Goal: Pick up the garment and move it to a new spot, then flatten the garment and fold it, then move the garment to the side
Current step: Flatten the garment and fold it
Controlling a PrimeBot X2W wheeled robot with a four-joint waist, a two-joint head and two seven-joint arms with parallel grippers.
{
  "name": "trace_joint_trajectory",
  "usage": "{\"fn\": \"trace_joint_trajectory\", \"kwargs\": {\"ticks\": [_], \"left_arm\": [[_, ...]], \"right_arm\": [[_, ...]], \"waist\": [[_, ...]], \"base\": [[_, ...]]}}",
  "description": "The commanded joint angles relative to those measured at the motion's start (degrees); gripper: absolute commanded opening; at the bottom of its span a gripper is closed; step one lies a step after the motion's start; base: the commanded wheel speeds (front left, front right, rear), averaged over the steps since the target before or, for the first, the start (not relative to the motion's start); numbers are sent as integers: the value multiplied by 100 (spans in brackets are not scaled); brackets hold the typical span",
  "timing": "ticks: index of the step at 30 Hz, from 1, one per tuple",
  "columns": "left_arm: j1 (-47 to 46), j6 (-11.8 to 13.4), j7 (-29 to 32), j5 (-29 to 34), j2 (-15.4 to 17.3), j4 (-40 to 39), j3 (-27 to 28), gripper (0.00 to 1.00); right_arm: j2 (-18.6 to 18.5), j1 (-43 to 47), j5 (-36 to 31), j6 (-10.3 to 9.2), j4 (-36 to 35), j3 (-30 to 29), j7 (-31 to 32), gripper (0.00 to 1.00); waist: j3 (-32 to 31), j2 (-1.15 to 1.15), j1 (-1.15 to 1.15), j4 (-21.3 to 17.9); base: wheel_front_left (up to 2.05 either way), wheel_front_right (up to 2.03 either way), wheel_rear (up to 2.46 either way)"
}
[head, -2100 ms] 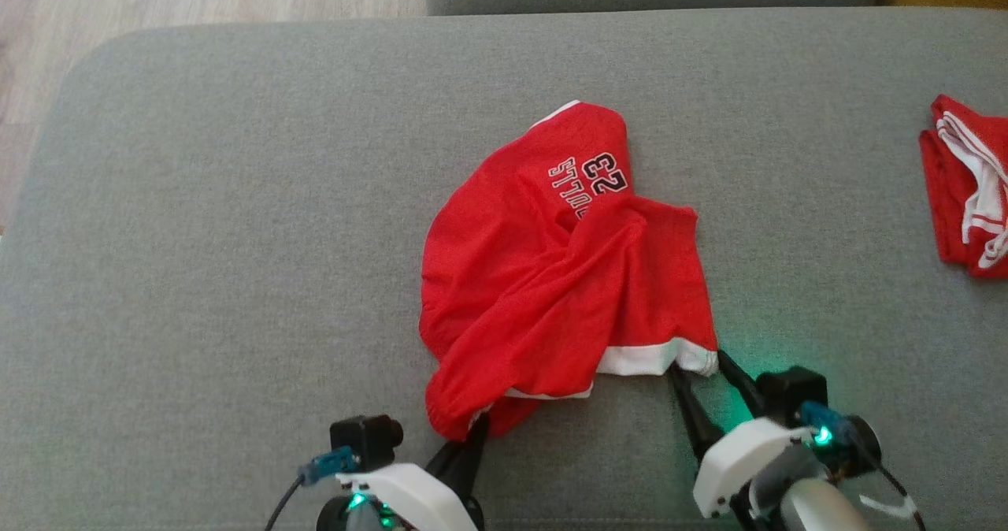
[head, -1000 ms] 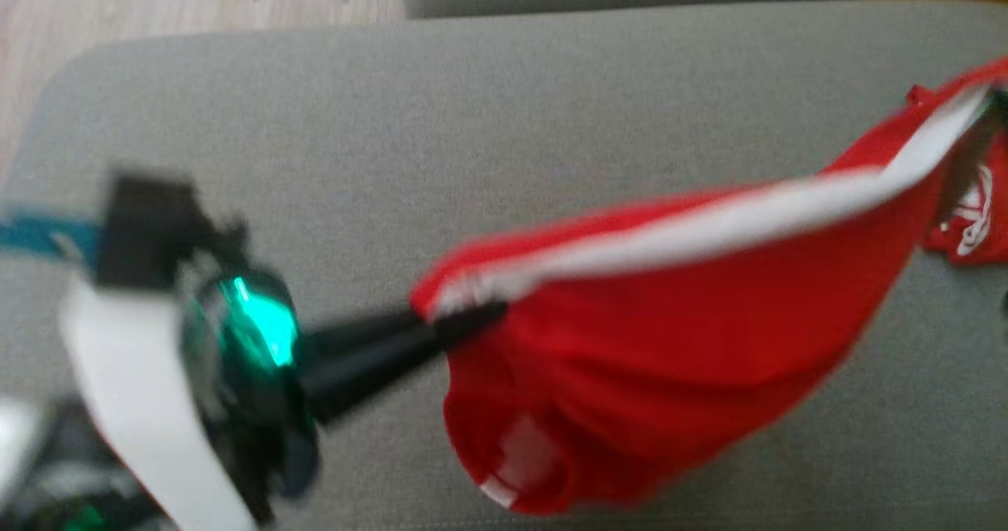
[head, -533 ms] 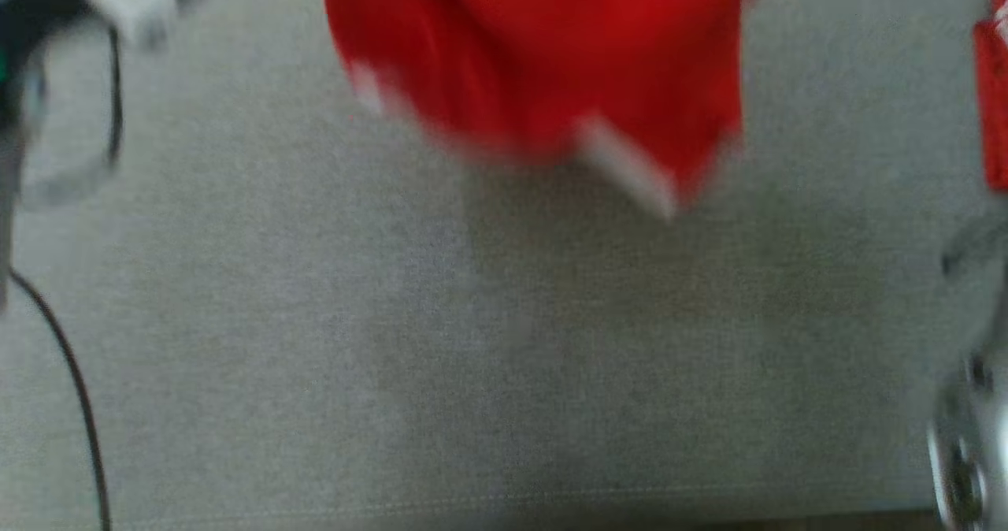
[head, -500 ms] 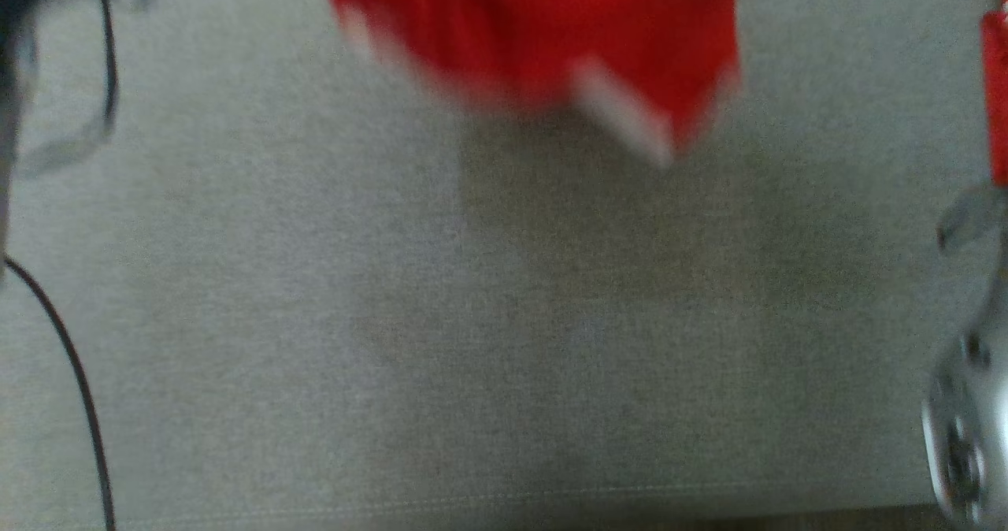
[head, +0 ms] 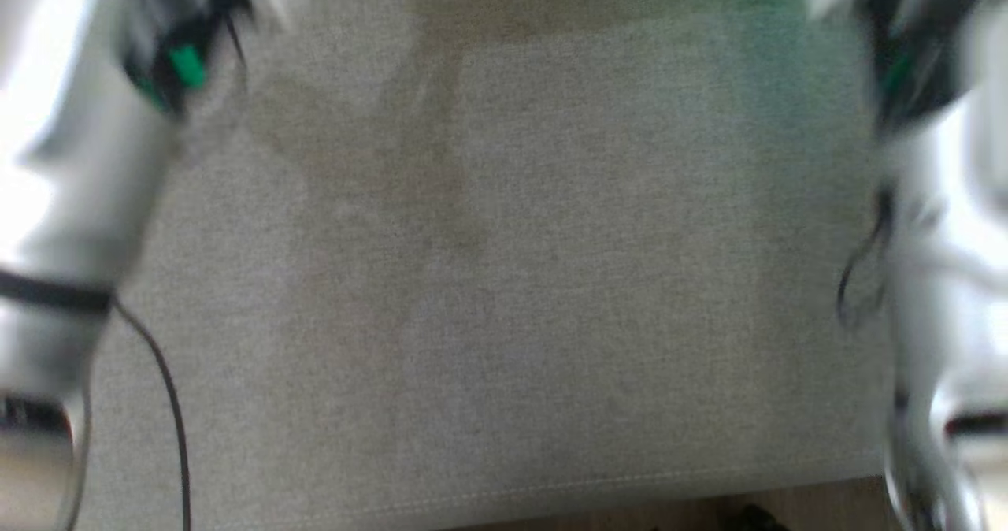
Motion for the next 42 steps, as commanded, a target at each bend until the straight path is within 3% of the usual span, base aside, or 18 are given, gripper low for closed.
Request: {"fn": "trace_joint_trajectory", "kwargs": {"ticks": [1, 7, 12, 16, 20, 24, 30, 36, 42], "left_arm": [[129, -32, -15, -165, 388, -353, -102, 0], [1661, -35, 49, -1017, 1265, -1657, -1092, 0], [3133, 6, 28, -1612, 2026, -2890, -1471, 0], [4335, 524, -242, -1943, 2443, -3960, -1574, 0], [5306, 1089, -698, -2132, 2595, -4930, -1637, 0], [5613, 1299, -1041, -2258, 2400, -5420, -1580, 0], [5226, 1316, -1157, -2543, 1810, -5341, -1310, 0], [4379, 1223, -959, -2822, 1080, -4580, -1112, 0], [3592, 1094, -819, -2842, 325, -3603, -1129, 0]], "right_arm": [[-91, 350, 100, 39, -223, 291, -62, 0], [-913, 2112, 662, 39, -897, 953, -79, 0], [-1579, 3715, 924, 39, -1865, 1011, 137, 0], [-2022, 5186, 1042, 39, -2930, 605, 602, 0], [-2146, 6372, 1090, 39, -4093, -114, 1091, 0], [-2024, 6533, 1038, 39, -4763, -611, 1437, 0], [-2134, 5322, 861, 39, -4685, -343, 1964, 0], [-2371, 3208, 969, 39, -3616, 418, 2643, 0], [-2575, 1775, 864, 39, -2363, 914, 2888, 0]], "waist": [[-119, 0, 0, -34], [-542, 0, 0, -78], [-1259, 0, 0, -66], [-1705, 0, 0, -5], [-1762, 0, 0, 92], [-1630, 0, 0, 323], [-1268, 0, 0, 809], [-650, 0, 0, 1490], [-249, 0, 0, 1963]], "base": [[0, 0, 0], [0, 0, 0], [0, 0, 0], [0, 0, 0], [0, 0, 0], [0, 0, 0], [0, 0, 0], [0, 0, 0], [0, 0, 0]]}}
